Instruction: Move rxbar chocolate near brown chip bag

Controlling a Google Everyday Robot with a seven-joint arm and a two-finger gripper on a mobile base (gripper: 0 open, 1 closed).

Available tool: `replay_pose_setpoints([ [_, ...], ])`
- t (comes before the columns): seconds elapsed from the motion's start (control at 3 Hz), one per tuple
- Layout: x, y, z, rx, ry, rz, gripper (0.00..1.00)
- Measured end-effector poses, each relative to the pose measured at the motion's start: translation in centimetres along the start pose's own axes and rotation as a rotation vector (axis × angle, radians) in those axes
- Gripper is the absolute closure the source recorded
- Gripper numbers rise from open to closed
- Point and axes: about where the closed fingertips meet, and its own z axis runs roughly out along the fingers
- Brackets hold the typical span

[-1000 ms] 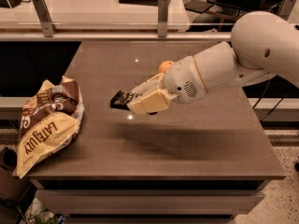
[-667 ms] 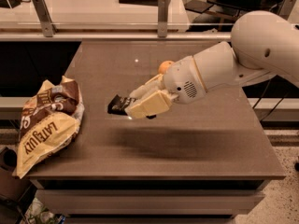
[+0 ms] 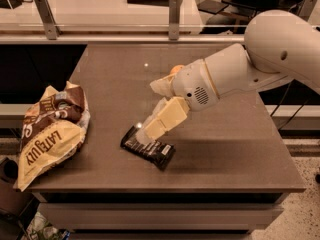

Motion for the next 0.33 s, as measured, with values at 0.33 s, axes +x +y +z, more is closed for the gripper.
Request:
replay_pose_setpoints([
  [0.33, -0.01, 0.01, 0.0, 0.0, 0.0, 0.0, 0.0],
])
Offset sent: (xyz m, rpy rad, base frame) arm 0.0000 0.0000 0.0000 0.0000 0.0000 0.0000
